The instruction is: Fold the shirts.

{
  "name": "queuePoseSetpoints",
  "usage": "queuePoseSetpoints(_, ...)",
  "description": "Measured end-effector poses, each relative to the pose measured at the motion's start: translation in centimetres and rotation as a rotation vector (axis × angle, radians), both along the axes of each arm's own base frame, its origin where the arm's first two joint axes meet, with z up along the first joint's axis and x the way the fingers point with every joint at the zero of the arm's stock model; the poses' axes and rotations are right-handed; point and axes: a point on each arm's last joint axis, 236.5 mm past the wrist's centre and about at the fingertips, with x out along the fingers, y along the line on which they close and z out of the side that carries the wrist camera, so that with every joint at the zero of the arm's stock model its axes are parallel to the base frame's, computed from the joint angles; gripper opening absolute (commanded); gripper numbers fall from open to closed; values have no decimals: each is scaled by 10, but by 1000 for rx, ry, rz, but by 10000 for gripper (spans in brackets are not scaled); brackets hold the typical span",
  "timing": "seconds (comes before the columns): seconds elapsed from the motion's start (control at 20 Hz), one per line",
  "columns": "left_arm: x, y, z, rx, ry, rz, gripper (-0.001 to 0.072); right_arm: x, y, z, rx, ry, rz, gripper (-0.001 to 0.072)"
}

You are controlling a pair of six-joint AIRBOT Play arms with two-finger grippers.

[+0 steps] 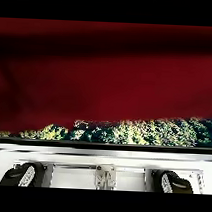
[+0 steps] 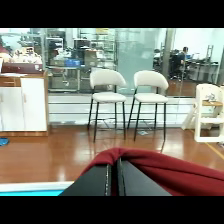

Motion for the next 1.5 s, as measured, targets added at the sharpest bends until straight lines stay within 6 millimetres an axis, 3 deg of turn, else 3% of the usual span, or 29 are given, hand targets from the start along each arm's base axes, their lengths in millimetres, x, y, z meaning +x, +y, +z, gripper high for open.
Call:
queuePoseSetpoints(0.15, 8, 2, -28, 14, 110, 8, 41, 11, -9, -45, 28, 190, -25, 61)
queuePoseSetpoints(0.3, 39, 10, -80, 32, 301, 3, 42, 43, -26, -121, 79, 494, -54, 61)
queuePoseSetpoints(0.45, 88, 21, -167, 8, 566, -17, 42, 79, -39, -220, 151, 817, -62, 61)
queuePoseSetpoints(0.55, 123, 30, -238, -36, 755, -32, 41, 108, -46, -286, 191, 968, -66, 61)
queuePoseSetpoints(0.7, 177, 38, -339, -120, 973, -54, 41, 164, -53, -366, 247, 1055, -50, 61)
queuePoseSetpoints(0.8, 214, 39, -391, -149, 1061, -65, 41, 211, -52, -408, 308, 1041, -21, 61)
queuePoseSetpoints(1.0, 292, 34, -464, -142, 1103, -74, 41, 298, -45, -462, 415, 922, 17, 61)
queuePoseSetpoints(1.2, 362, 28, -499, -187, 1034, -64, 42, 369, -22, -492, 364, 798, 73, 61)
queuePoseSetpoints(1.35, 393, 29, -521, -232, 998, -45, 42, 403, -7, -511, 347, 746, 91, 61)
queuePoseSetpoints(1.5, 409, 30, -546, -263, 1000, -28, 41, 420, 0, -529, 354, 732, 92, 61)
